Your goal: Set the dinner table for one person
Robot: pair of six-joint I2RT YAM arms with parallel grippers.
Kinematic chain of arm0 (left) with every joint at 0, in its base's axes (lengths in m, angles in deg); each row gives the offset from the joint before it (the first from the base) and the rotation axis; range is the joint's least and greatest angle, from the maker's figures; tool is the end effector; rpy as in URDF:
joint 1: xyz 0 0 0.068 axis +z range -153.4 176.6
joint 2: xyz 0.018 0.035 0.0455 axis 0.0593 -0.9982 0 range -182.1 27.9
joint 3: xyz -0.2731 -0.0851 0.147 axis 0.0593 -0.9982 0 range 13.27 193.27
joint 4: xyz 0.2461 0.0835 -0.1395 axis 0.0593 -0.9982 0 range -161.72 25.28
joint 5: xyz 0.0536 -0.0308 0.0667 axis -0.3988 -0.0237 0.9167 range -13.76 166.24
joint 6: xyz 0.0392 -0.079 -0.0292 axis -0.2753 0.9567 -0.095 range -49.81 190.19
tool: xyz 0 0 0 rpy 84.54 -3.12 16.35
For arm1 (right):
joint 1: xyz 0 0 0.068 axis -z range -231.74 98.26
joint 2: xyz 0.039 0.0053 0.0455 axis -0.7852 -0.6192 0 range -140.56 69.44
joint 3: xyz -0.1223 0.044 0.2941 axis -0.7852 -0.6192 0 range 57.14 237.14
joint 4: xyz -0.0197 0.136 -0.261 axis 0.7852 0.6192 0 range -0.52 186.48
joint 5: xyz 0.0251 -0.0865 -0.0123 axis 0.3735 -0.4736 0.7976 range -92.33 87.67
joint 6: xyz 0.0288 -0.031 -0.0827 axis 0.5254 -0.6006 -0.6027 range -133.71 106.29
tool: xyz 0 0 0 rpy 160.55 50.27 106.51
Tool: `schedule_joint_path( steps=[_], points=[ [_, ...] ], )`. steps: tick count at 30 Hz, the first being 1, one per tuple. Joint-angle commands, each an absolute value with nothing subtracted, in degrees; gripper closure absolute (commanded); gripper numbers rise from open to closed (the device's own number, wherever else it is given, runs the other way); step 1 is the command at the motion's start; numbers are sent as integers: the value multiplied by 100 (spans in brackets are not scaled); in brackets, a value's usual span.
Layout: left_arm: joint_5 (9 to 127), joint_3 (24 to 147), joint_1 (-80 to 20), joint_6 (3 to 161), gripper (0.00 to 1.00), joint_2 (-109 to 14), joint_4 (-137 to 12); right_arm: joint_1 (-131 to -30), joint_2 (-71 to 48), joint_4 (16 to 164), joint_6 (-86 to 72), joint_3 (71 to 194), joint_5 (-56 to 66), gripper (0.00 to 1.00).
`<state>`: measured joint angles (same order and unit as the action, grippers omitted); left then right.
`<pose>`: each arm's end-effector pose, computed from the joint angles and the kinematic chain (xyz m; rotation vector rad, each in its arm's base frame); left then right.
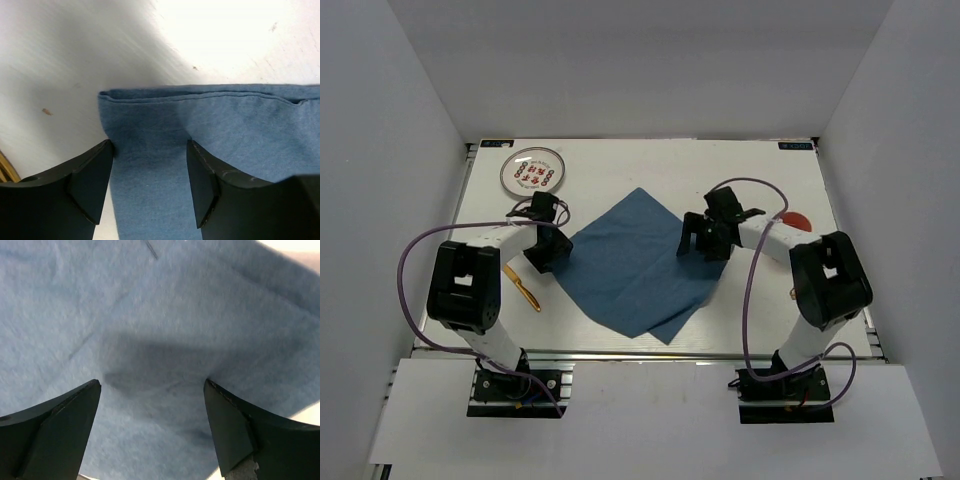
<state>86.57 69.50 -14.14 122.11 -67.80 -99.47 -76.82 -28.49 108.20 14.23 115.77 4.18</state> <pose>0.3450 -0.0502 0.1437 -1.0224 2.6215 0.0146 0.3597 0.1788 0.1601 0.0231 2.6522 0.4741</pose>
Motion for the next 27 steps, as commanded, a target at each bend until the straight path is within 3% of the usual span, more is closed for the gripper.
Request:
schedule_joint_path(
  steps=[1,4,8,11,12,13,17,18,20,24,27],
  points=[
    [8538,7145,-1500,12205,30,-6886,-10005,-7522,-3206,10654,1565,11699,278,11],
    [8520,7172,-1631,12266,25,-6921,-10023,-7250,-4434,11512,1284,13364,312,11],
    [8336,7163,-1754,12389,20,-6843,-9971,-6941,-6751,13250,845,17495,663,11],
    [8204,7216,-1860,12424,19,-6746,-9962,-6774,-7381,13545,476,19427,1338,11],
    [8221,7225,-1860,12424,19,-6685,-9988,-6730,-7295,13415,431,19495,1619,11],
    [8291,7242,-1860,12442,18,-6623,-10023,-6730,-7068,13248,413,19374,1674,11],
    [8494,7225,-1913,12495,14,-6089,-10067,-6896,-4561,11764,650,16777,1481,11],
    [8511,7225,-1913,12486,14,-6000,-10093,-6923,-4196,11248,737,15657,1507,11],
    [8573,7216,-1913,12460,12,-5798,-10120,-6975,-3345,11076,983,14867,1229,11],
    [8643,7216,-1913,12398,9,-5552,-10234,-7011,-2620,10663,1221,13102,735,11],
    [8617,7129,-1913,12267,7,-5384,-10225,-6976,-2478,10548,1257,12563,278,11]
  ],
)
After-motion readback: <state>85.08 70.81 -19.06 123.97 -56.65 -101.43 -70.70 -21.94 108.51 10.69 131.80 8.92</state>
